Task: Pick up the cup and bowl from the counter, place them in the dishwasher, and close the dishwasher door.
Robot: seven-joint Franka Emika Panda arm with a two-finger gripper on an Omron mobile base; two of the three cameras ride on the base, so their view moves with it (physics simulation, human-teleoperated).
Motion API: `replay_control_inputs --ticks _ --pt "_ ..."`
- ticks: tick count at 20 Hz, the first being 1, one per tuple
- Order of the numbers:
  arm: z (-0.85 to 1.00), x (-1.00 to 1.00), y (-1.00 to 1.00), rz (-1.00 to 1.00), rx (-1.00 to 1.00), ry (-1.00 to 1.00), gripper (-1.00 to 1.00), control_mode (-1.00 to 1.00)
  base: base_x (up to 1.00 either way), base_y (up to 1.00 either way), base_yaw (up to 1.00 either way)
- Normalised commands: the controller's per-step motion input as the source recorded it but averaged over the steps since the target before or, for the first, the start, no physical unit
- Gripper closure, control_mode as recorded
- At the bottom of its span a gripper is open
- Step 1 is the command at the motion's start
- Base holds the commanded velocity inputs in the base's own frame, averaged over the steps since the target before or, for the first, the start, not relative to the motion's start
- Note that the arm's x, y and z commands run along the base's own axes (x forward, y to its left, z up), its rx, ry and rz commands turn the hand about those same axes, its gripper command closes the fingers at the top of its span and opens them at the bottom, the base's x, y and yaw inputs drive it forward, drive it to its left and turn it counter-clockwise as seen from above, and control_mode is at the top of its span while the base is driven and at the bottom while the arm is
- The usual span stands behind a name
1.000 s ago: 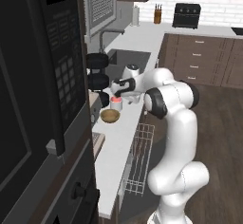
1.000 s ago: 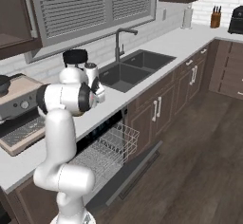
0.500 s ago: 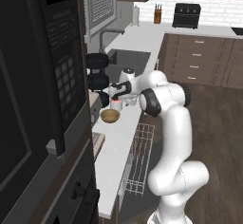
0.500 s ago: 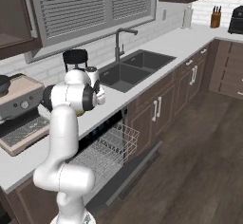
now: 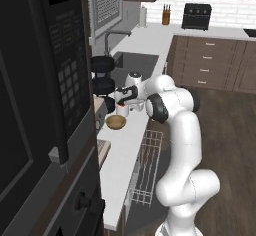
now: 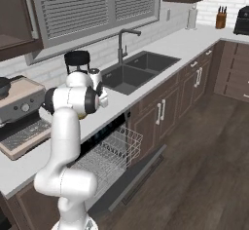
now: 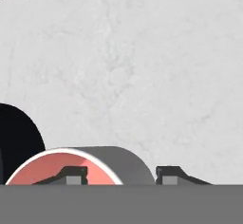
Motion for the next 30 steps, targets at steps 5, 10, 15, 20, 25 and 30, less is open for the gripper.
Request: replay_control_inputs --ticks 5,10,15,20,25,30 --pt "-0.12 -0.08 0.0 0.0 0.0 0.0 1.0 -1.0 0.0 0.0 0.0" --pt "-0.02 -0.37 -0.12 0.0 0.0 0.0 1.0 -1.0 0.0 0.0 0.0" --pt "0.0 -0.96 -0.82 -0.01 0.06 -0.07 1.0 -1.0 0.0 0.0 0.0" --pt "0.0 -1.0 -1.0 -0.03 0.18 -0.09 1.0 -1.0 0.0 0.0 0.0" --pt "0.0 -0.97 -1.0 -0.01 0.24 -0.01 1.0 -1.0 0.0 0.0 0.0" --pt "-0.27 -0.4 -0.94 0.0 0.23 0.0 1.0 -1.0 0.0 0.0 0.0"
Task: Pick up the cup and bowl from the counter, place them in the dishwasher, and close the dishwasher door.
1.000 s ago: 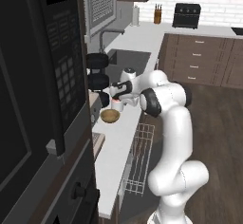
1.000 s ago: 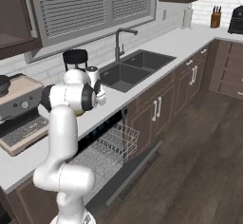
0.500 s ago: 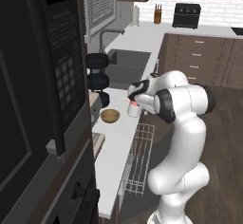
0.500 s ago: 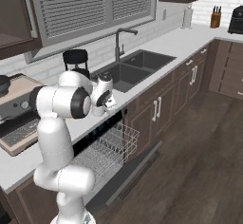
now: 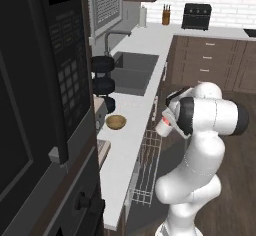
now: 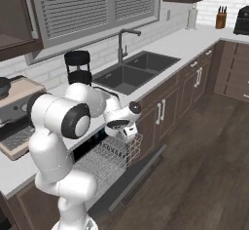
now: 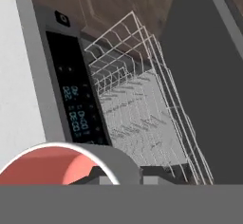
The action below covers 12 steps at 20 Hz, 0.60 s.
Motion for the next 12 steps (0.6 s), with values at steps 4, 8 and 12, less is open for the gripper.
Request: replay_control_inputs --ticks 4,8,12 --pt "-0.67 0.08 -0.41 0.0 0.2 0.08 1.0 -1.0 0.0 0.0 0.0" --pt "-0.83 0.51 -0.01 0.0 0.18 0.18 1.0 -1.0 0.0 0.0 0.0" --pt "-0.8 0.56 0.03 -0.03 0.18 0.2 1.0 -1.0 0.0 0.0 0.0"
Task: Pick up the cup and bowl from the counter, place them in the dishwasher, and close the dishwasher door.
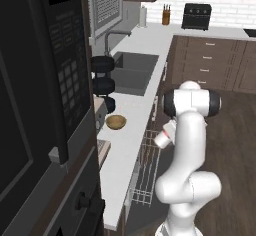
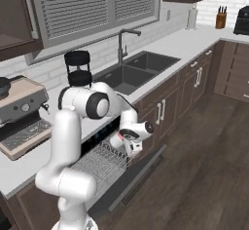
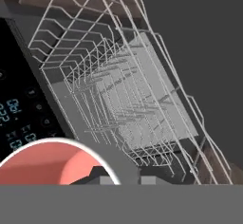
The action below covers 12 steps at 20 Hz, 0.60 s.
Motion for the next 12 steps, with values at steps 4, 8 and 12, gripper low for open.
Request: replay_control_inputs --ticks 4,8,12 --pt "-0.53 0.59 0.16 -0.07 0.17 0.14 1.0 -1.0 0.0 0.0 0.0" --pt "-0.39 0.59 0.32 -0.13 0.12 0.15 1.0 -1.0 0.0 0.0 0.0" --pt "-0.38 0.47 0.42 -0.18 0.05 0.19 1.0 -1.0 0.0 0.0 0.0"
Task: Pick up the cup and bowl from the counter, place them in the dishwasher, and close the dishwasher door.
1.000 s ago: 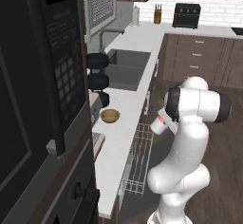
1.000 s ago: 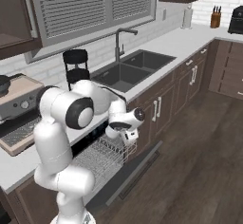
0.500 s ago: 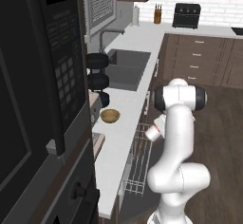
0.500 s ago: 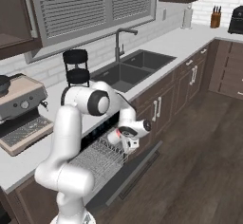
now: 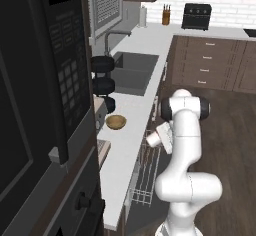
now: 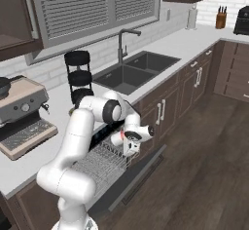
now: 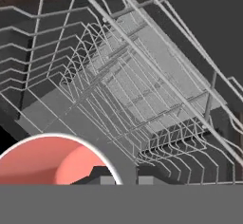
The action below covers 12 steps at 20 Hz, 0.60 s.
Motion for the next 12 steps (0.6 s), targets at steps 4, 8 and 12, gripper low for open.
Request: replay_control_inputs --ticks 4,8,12 --pt "-0.4 0.33 0.38 -0.22 0.0 0.23 1.0 -1.0 0.0 0.0 0.0" --pt "-0.3 0.23 0.3 -0.22 0.0 0.24 1.0 -1.0 0.0 0.0 0.0" --pt "-0.26 0.16 0.13 -0.23 0.0 0.2 1.0 -1.0 0.0 0.0 0.0"
